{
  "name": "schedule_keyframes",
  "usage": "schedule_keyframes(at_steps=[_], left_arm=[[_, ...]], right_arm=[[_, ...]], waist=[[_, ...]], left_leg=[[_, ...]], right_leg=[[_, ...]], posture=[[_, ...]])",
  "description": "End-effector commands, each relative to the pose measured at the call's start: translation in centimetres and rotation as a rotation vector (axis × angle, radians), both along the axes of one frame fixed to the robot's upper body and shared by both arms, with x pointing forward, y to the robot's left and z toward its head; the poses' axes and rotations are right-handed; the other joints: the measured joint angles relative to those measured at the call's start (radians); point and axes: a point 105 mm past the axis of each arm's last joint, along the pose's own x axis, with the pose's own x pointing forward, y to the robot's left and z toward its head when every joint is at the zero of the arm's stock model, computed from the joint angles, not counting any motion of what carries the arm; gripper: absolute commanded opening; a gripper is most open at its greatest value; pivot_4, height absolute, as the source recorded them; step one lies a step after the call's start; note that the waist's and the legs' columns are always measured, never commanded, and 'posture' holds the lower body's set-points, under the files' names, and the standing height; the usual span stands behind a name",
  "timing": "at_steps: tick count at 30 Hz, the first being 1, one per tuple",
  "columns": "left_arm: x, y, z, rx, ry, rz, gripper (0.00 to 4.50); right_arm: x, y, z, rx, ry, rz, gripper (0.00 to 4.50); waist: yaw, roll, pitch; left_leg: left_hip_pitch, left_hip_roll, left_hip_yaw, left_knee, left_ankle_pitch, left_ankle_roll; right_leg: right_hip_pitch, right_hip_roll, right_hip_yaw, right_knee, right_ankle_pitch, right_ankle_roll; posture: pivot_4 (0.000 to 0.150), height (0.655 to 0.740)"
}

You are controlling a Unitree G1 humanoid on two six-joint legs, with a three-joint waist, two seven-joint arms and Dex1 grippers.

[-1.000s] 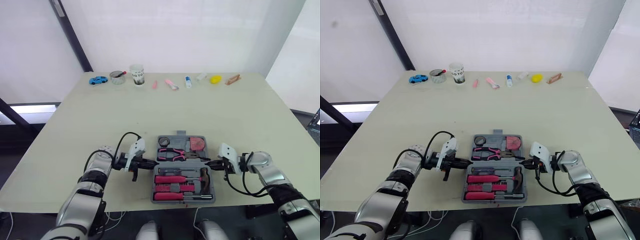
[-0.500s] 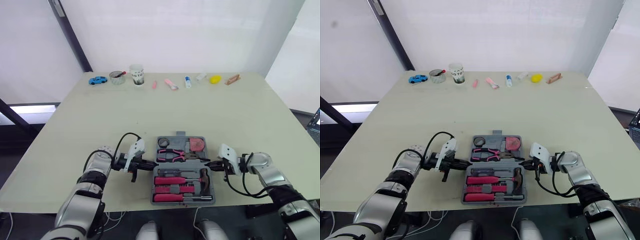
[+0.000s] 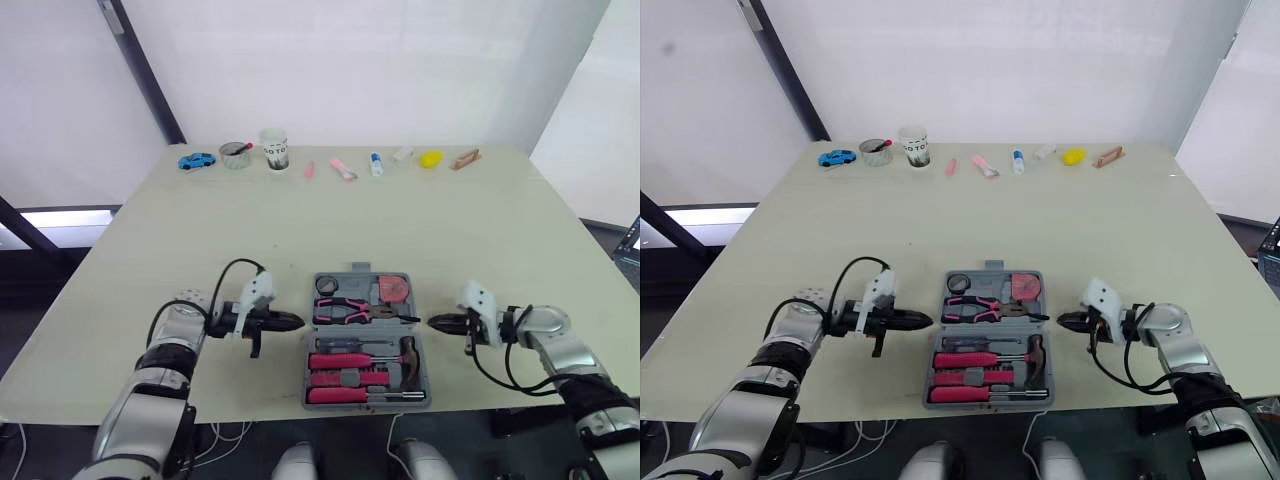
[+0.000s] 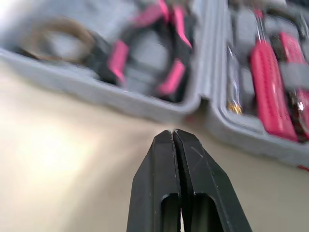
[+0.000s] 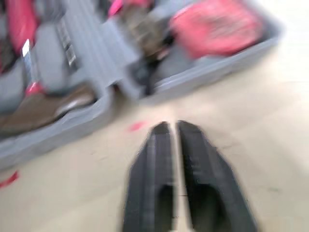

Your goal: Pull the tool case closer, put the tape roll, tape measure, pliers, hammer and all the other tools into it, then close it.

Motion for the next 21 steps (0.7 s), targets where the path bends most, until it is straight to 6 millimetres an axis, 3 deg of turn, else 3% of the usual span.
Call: schedule_keyframes(at_steps=[1, 3, 4, 8, 15, 21], left_arm=[[-1.9, -1.3, 2.9, -0.153, 0.017, -0.081, 0.0], [-3.9, -2.2, 2.7, -0.147, 0.07, -0.147, 0.0], [-4.7, -2.6, 2.4, -0.128, 0.086, -0.166, 0.0], [-6.3, -4.3, 1.1, -0.083, 0.118, -0.198, 0.0], [-7.4, -7.6, -1.5, -0.012, 0.124, -0.192, 0.0], [-7.5, -8.9, -4.0, 0.116, 0.104, -0.162, 0.0]], right_arm=[[1.7, -0.1, 2.9, 0.119, -0.006, -0.078, 2.06], [2.6, 0.7, 3.8, 0.184, 0.018, -0.099, 2.74], [3.0, 1.2, 4.2, 0.209, 0.036, -0.106, 3.32], [4.4, 2.4, 4.3, 0.235, 0.116, -0.134, 4.46], [6.1, 3.4, 2.3, 0.166, 0.265, -0.182, 4.46], [6.4, 4.0, 0.6, 0.108, 0.337, -0.196, 4.46]], waist=[[-0.005, 0.0, 0.0], [-0.009, 0.0, 0.0], [-0.01, 0.001, 0.0], [-0.011, 0.001, 0.001], [0.0, 0.001, 0.001], [0.0, 0.001, 0.001]], left_leg=[[0.0, 0.0, 0.0, 0.0, 0.0, 0.0], [0.0, 0.0, 0.001, 0.0, 0.0, 0.0], [0.0, 0.001, 0.001, -0.001, 0.0, 0.0], [0.001, 0.001, 0.001, -0.001, 0.0, 0.0], [0.0, 0.0, 0.001, 0.0, 0.0, 0.0], [0.0, 0.0, 0.001, -0.001, 0.0, 0.0]], right_leg=[[0.0, 0.0, 0.0, 0.0, 0.0, 0.0], [0.0, 0.0, 0.001, 0.0, 0.0, 0.0], [0.0, 0.001, 0.001, 0.0, 0.0, 0.0], [0.0, 0.001, 0.001, 0.0, 0.0, 0.0], [0.0, 0.001, 0.002, 0.0, 0.0, 0.0], [0.0, 0.001, 0.002, 0.0, 0.0, 0.0]], posture=[[0.15, 0.74], [0.15, 0.74], [0.15, 0.74], [0.15, 0.74], [0.15, 0.74], [0.15, 0.74]])
